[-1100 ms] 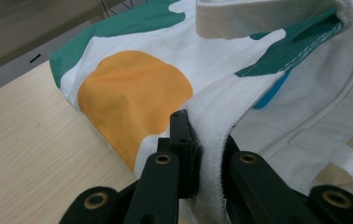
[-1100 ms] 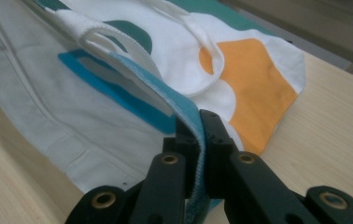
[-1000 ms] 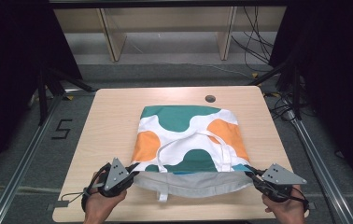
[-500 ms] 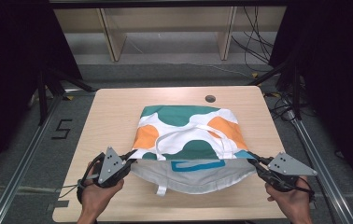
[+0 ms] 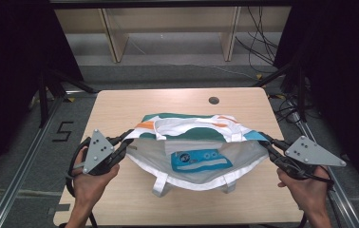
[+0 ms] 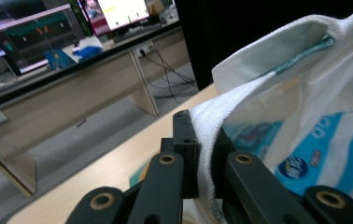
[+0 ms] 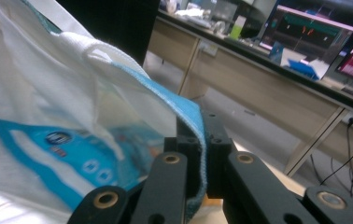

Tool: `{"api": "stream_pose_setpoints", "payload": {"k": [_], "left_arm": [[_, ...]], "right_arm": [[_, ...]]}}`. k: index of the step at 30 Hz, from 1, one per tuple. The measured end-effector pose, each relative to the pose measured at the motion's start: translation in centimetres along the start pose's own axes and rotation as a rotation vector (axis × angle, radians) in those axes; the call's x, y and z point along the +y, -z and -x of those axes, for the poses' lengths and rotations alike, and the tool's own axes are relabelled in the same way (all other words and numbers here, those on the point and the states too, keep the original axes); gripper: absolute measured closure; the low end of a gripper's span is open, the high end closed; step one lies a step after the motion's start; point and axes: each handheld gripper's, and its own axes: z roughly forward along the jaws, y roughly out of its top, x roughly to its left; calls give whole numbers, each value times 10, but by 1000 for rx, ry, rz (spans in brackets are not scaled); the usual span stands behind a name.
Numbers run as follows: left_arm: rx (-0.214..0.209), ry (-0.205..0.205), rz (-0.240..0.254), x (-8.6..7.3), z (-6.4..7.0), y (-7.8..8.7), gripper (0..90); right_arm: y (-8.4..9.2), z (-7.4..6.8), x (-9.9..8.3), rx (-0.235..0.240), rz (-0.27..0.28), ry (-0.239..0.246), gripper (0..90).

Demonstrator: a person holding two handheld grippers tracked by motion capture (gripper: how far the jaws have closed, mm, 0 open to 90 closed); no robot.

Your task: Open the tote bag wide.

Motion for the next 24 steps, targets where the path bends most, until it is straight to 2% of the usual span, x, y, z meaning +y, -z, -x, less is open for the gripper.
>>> {"api": "stream_pose_setpoints", "payload": {"k": [2, 4, 6, 7, 8, 9, 10, 13, 15, 16, 17, 18, 19, 21, 22, 24], "left_arm": [[-1, 1, 14, 6, 0, 2, 870], [-2, 4, 31, 11, -1, 4, 870], [0, -3, 45, 16, -1, 5, 871], [3, -3, 46, 18, -1, 6, 870], [7, -1, 55, 22, -2, 8, 871], [6, 0, 68, 24, -2, 10, 870], [6, 22, 89, 27, -1, 12, 871], [-4, 14, 121, 37, -1, 20, 871], [-10, 23, 151, 44, 1, 26, 871], [-18, 4, 158, 48, 2, 30, 871], [-22, -2, 162, 51, 2, 33, 871], [-25, -5, 168, 53, 2, 35, 871], [-27, -4, 173, 55, 2, 36, 871], [-37, 10, 178, 56, 0, 37, 870], [-44, 35, 183, 55, -5, 33, 870], [-36, 60, 182, 51, -11, 26, 869]], "right_arm": [[3, 2, 5, -9, 10, 21, 886], [7, 4, 10, 0, 18, 0, 886], [9, 6, 15, 1, 28, -3, 886], [10, 7, 18, -1, 42, 13, 886], [10, 7, 19, -3, 43, 3, 886], [12, 8, 23, 2, 48, -1, 886], [13, 9, 26, 3, 59, 4, 886], [20, 12, 35, -10, 94, 31, 887], [26, 12, 40, -1, 116, 22, 886], [28, 11, 42, 5, 123, 12, 887], [32, 12, 45, 6, 140, 23, 886], [33, 11, 47, 16, 142, 13, 886], [36, 12, 48, 5, 148, 22, 886], [37, 10, 50, 13, 155, 2, 886], [37, 12, 51, 18, 165, 13, 886], [33, 12, 53, 30, 173, -9, 886]]}}
